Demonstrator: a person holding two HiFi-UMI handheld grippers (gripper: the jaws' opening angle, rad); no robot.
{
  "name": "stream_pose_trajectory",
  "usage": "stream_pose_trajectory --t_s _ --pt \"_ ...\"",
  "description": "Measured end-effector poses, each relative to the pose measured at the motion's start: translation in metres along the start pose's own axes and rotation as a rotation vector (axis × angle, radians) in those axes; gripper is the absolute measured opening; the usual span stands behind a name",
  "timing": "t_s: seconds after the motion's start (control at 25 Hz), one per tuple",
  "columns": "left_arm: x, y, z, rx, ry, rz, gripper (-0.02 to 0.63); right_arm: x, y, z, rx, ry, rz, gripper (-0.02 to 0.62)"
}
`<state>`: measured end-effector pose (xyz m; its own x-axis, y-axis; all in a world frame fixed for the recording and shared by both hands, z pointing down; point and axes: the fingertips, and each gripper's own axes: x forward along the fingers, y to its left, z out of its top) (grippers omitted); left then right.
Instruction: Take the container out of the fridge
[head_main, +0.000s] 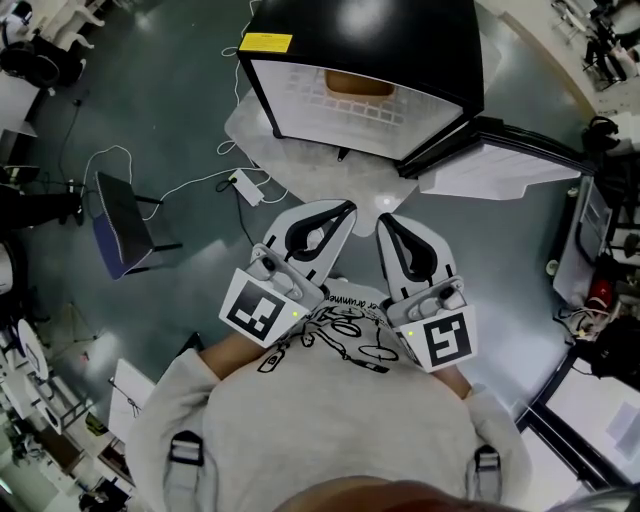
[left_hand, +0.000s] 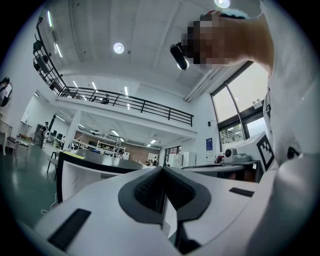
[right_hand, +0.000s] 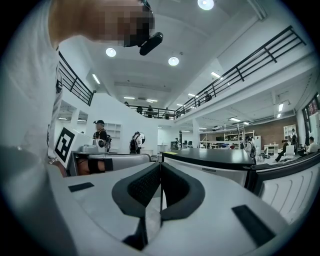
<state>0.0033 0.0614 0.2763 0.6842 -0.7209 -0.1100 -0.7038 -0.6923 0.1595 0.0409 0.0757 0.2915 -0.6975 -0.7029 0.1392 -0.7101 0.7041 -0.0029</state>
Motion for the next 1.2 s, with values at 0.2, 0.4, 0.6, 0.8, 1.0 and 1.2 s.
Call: stream_pose_trajectory --t_s 0.2,0.4,0.6,0.8,1.0,1.2 --pt "0.009 0.02 0.002 0.001 0.002 -0.013 0.015 0.021 -0.008 0.007 -0.004 -0.009 -0.017 0.027" --pt "0.017 0.04 0.002 -0.002 0.005 -0.017 0.015 0.04 -0.015 0.005 -0.001 -0.005 -0.013 0.026" --pt "0.024 0.057 0.003 -0.006 0.01 -0.021 0.015 0.058 -0.021 0.008 -0.001 -0.006 -0.02 0.026" --pt "0.032 0.071 0.002 -0.01 0.014 -0.028 0.015 0.073 -0.028 0.007 0.002 -0.004 -0.024 0.026" --pt "0.039 0.087 0.0 -0.012 0.02 -0.034 0.015 0.088 -0.035 0.004 0.004 0.015 -0.033 0.026" --pt "0.043 0.101 0.0 -0.014 0.025 -0.042 0.015 0.103 -0.039 0.007 0.006 0.0 -0.037 0.026"
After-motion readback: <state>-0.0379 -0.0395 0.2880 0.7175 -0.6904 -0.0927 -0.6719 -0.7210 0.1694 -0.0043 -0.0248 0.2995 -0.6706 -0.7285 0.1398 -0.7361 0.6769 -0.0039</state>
